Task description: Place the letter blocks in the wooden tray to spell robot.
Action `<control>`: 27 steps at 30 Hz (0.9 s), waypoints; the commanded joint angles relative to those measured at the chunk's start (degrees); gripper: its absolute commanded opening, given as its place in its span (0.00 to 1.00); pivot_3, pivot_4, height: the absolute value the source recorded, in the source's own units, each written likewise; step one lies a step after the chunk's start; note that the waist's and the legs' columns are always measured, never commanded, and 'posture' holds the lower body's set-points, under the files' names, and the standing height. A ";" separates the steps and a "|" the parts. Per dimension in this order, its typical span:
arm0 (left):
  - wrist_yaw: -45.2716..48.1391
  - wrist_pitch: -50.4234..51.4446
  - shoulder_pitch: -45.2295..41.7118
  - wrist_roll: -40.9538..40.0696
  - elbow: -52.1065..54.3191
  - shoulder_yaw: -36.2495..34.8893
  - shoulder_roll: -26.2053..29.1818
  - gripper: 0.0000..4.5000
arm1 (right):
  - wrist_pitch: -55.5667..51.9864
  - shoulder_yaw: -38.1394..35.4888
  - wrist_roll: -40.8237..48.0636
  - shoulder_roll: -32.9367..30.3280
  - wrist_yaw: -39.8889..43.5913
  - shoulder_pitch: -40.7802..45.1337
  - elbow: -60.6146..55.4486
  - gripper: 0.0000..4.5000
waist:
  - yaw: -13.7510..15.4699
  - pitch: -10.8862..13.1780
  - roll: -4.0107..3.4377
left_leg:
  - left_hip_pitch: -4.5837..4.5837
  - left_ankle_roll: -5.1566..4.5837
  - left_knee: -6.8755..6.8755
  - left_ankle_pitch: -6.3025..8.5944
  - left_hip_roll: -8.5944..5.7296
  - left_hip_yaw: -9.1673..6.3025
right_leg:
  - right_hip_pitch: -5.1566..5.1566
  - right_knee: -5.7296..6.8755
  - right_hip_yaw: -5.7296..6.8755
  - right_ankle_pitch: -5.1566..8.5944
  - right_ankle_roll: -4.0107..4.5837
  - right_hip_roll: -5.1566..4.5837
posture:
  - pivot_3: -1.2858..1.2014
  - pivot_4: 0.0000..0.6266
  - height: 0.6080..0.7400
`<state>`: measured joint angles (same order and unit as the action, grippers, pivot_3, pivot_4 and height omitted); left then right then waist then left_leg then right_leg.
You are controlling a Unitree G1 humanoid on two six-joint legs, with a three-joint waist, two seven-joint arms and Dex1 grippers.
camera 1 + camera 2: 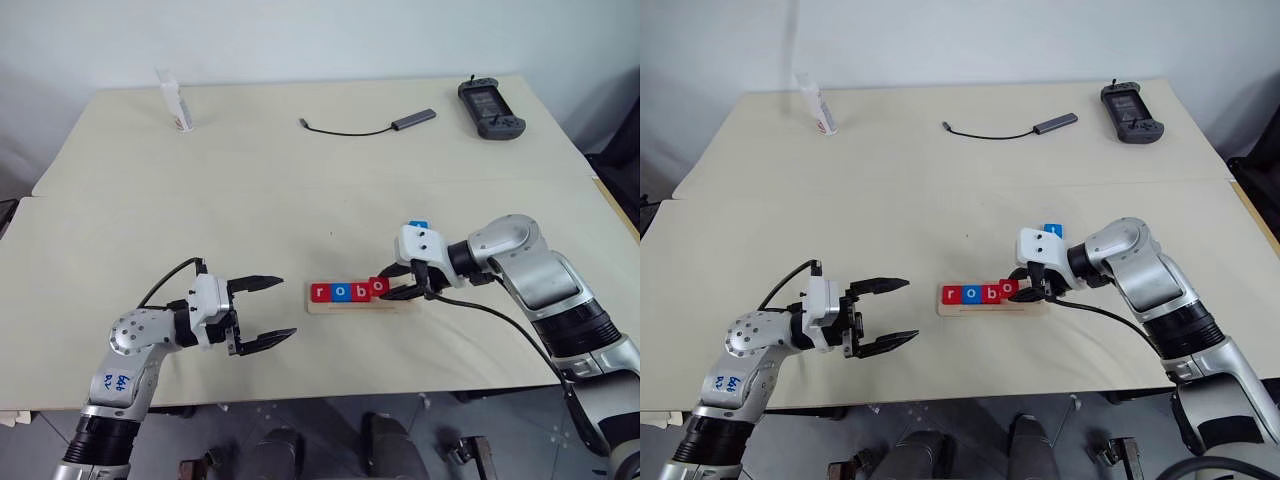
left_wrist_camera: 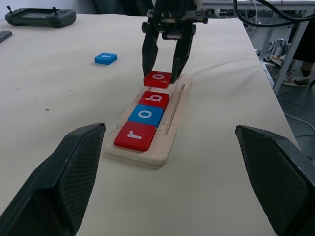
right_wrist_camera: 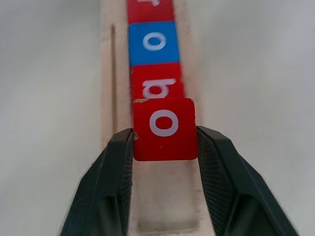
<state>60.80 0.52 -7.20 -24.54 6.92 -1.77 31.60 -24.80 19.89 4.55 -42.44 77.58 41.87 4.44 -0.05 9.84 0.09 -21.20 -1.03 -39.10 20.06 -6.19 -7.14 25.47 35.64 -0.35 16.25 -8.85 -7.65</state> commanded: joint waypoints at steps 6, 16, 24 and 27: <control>-0.78 -0.36 -0.01 -0.53 2.60 -0.71 0.24 1.00 | 0.81 -1.42 0.59 -1.19 0.94 -0.46 -1.98 0.99 | 0.02 0.00 0.00 | 0.00 0.00 0.00 0.00 0.00 0.00 | 0.00 0.00 0.00 0.00 0.00 0.00 | 0.52 0.24 1.00; -0.73 -0.67 -0.04 -0.51 2.02 -0.53 0.10 1.00 | -0.09 -8.88 4.38 -8.20 0.26 -8.43 -6.50 0.78 | 0.49 0.00 0.00 | -0.01 -0.01 0.00 0.01 -0.01 -0.02 | -0.02 -0.02 0.01 0.00 0.00 -0.01 | 0.52 0.24 1.00; -0.49 -0.65 -1.74 -0.28 0.78 0.14 -0.30 1.00 | 1.27 -7.73 3.05 -6.38 -3.30 -8.02 -4.75 0.15 | 0.04 0.00 0.00 | 0.02 0.01 0.00 0.01 0.03 0.05 | 0.00 0.00 -0.02 0.00 0.00 0.03 | 0.52 0.24 1.00; -0.58 -0.59 -1.73 -0.30 1.02 0.26 -0.33 1.00 | 1.07 -6.25 2.24 -4.99 -4.07 -6.95 -4.03 0.01 | 0.06 0.00 0.00 | 0.02 0.01 0.00 0.01 0.02 0.04 | 0.00 -0.01 -0.02 0.00 0.00 0.02 | 0.52 0.24 1.00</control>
<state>60.12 0.54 -8.73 -24.55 7.48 -1.22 31.40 -23.86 13.56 7.02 -47.67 73.96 33.72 0.65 0.01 9.84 0.09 -21.18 -1.03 -39.10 20.07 -6.16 -7.11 25.47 35.62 -0.36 16.25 -8.84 -7.62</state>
